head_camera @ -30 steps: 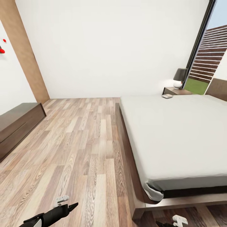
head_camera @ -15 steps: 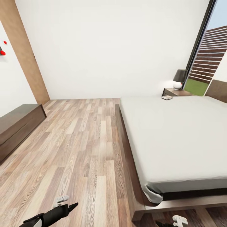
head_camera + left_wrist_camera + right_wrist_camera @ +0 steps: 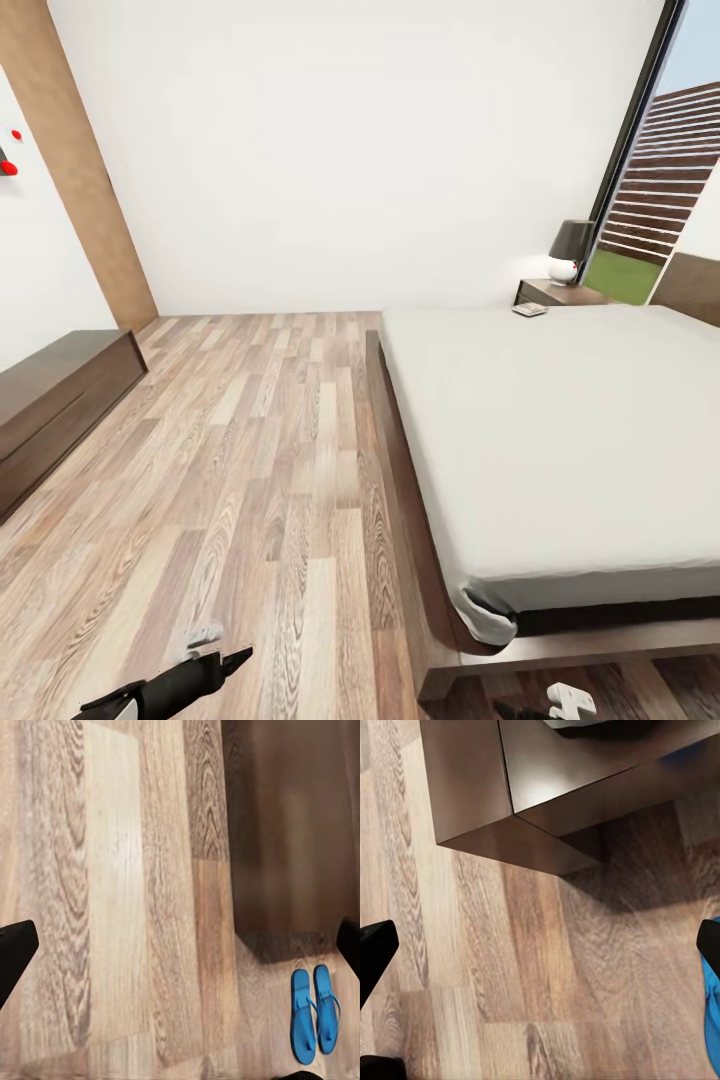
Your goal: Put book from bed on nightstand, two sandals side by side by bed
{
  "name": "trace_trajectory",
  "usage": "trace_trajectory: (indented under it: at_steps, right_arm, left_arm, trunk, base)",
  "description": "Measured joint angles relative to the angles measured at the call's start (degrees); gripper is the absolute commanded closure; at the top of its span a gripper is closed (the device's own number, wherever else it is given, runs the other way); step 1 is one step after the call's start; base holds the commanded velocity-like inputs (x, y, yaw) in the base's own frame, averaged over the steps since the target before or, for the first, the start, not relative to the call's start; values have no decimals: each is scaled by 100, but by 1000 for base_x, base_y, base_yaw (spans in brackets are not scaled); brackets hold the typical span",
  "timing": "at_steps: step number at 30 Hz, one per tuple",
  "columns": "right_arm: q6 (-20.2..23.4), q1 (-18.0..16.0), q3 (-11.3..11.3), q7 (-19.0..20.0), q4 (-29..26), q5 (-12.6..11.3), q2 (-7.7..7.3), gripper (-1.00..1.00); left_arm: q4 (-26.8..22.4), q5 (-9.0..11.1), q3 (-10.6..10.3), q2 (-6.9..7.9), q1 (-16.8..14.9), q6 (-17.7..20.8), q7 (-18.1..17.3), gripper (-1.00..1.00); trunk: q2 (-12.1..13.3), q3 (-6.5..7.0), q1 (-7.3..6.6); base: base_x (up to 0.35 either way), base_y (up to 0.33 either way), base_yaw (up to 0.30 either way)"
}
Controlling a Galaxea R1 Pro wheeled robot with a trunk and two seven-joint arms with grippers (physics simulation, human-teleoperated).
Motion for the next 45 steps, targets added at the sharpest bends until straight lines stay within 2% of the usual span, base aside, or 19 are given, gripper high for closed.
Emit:
trace_trajectory:
  at_steps: [3, 6, 8, 10, 14, 17, 26, 41, 45]
  right_arm:
    - [-4, 0, 1, -4, 76, -5, 3, -100]
    - [0, 0, 1, 2, 278, 1, 2, -100]
    - [1, 0, 0, 3, 343, 5, 3, -100]
    - [1, 0, 0, 4, 377, 7, 3, -100]
    - [1, 0, 0, 4, 405, 2, 5, -100]
    - [1, 0, 0, 5, 414, 0, 5, -100]
    - [2, -1, 0, -2, 419, -9, 6, -100]
    - [2, -1, 0, 12, 414, -9, 6, -100]
    - [2, -1, 0, 12, 416, -9, 6, -100]
  left_arm:
    - [239, -29, -5, -8, 3, -60, 96, -100]
    - [701, -161, -8, -17, 9, -537, 431, -100]
    - [836, -349, -19, -56, 28, -1001, 569, -100]
    - [891, -672, -26, -153, 90, -1256, 640, -100]
    - [920, -1110, -1, -212, 134, -1387, 702, -100]
    - [927, -1227, 9, -223, 145, -1417, 730, -100]
    - [933, -1269, 13, -237, 151, -1438, 823, -100]
    - [933, -1268, 19, -284, 151, -1440, 826, -100]
    - [933, -1269, 19, -342, 151, -1446, 826, -100]
  trunk:
    - [0, 0, 0]
    - [0, 0, 0]
    - [0, 0, 0]
    - [0, 0, 0]
    - [0, 0, 0]
    - [0, 0, 0]
    - [0, 0, 0]
    - [0, 0, 0]
    - [0, 0, 0]
  base:
    - [0, 0, 0]
    - [0, 0, 0]
    - [0, 0, 0]
    - [0, 0, 0]
    - [0, 0, 0]
    - [0, 0, 5]
    - [0, 0, 119]
    - [0, 0, 272]
    - [0, 0, 289]
